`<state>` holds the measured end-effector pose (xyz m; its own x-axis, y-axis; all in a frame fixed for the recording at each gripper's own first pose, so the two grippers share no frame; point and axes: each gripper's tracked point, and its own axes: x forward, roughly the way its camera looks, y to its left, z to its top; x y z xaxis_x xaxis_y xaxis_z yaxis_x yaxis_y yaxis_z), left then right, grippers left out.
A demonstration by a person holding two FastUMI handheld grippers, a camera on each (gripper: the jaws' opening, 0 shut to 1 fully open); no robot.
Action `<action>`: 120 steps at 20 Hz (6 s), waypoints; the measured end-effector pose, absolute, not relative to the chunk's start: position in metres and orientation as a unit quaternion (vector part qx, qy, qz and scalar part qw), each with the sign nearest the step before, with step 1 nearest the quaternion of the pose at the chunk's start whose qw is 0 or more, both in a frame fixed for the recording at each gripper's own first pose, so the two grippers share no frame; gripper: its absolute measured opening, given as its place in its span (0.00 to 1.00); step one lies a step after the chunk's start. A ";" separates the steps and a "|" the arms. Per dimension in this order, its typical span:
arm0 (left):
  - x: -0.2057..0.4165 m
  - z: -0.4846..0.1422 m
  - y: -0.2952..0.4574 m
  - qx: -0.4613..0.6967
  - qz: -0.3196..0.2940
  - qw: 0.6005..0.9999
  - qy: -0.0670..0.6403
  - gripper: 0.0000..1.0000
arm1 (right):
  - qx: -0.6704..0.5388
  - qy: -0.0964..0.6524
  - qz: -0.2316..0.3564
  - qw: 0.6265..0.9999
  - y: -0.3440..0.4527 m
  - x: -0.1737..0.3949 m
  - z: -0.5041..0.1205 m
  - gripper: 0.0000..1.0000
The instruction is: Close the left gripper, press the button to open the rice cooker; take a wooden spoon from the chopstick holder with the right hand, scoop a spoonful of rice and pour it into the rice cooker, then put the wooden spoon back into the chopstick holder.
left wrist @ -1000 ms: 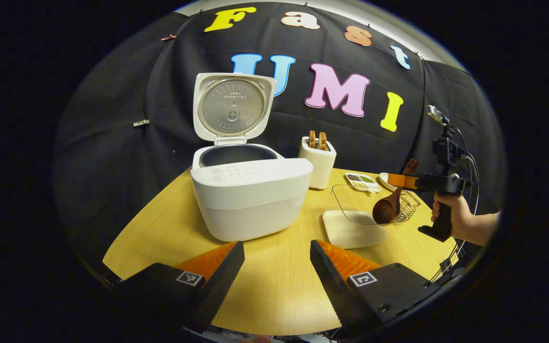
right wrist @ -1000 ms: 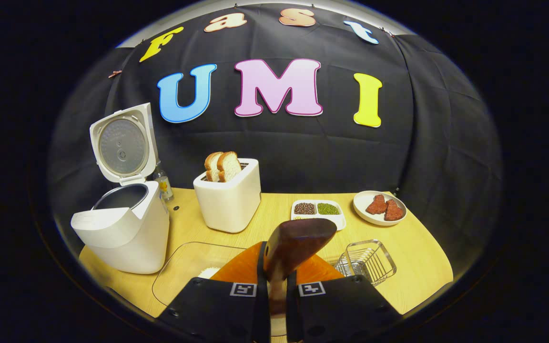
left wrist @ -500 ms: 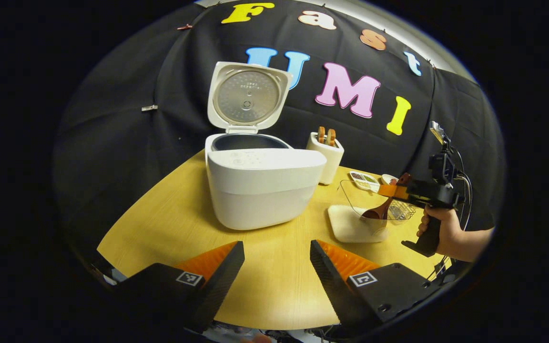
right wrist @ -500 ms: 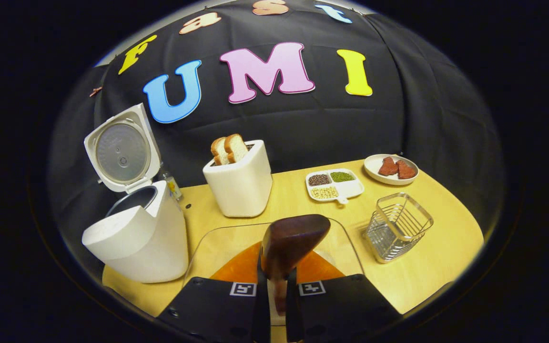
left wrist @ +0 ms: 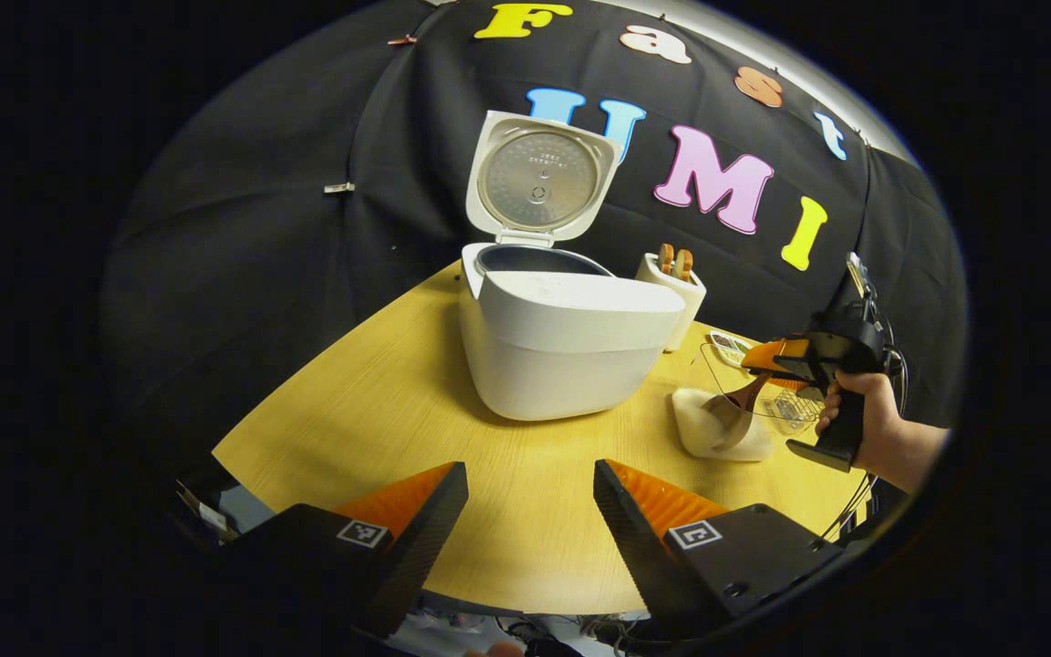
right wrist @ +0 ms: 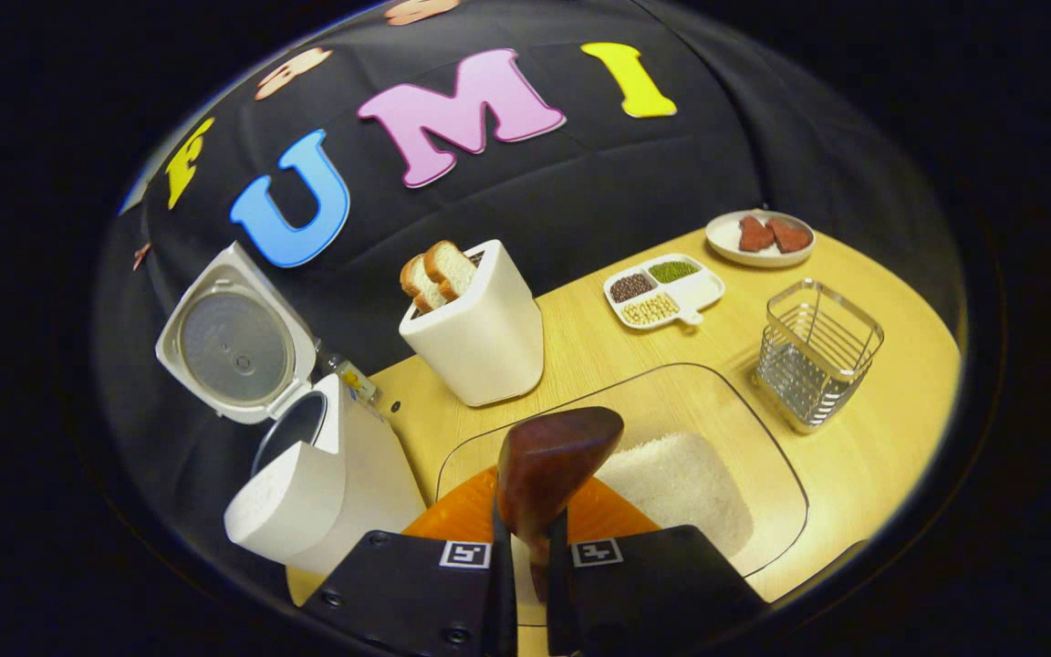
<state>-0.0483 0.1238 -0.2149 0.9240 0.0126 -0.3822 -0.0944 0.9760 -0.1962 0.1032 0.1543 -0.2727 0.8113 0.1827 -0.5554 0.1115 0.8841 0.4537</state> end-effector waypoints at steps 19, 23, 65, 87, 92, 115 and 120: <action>-0.033 -0.172 0.097 -0.092 -0.003 0.983 0.158 0.96 | 0.456 0.255 -0.042 0.852 0.065 0.113 -0.182 0.17; -0.037 -0.179 0.097 -0.093 -0.030 0.981 0.166 0.96 | 0.492 0.228 -0.062 0.838 0.051 0.112 -0.148 0.17; -0.050 -0.209 0.245 -0.123 0.097 0.972 0.176 0.96 | 0.181 0.142 0.187 0.955 0.418 0.237 -0.092 0.16; -0.055 -0.201 0.213 -0.114 0.096 0.974 0.170 0.96 | -0.109 0.052 0.385 0.915 0.480 0.155 -0.119 0.17; -0.049 -0.192 0.193 -0.114 0.100 0.976 0.158 0.96 | -0.040 0.058 0.376 0.924 0.459 0.156 -0.089 0.16; -0.005 -0.150 -0.008 -0.157 0.012 0.973 0.170 0.96 | 0.213 0.094 0.087 0.969 0.014 0.199 -0.046 0.17; 0.002 -0.144 -0.029 -0.157 0.025 0.972 0.171 0.96 | 0.211 0.112 0.037 0.970 -0.055 0.198 -0.088 0.17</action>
<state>0.0017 -0.0288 -0.1437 0.9406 -0.0053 -0.3394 -0.1017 0.9496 -0.2966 0.1982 -0.0552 -0.0884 0.9721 0.1199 -0.2015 -0.0253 0.9080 0.4182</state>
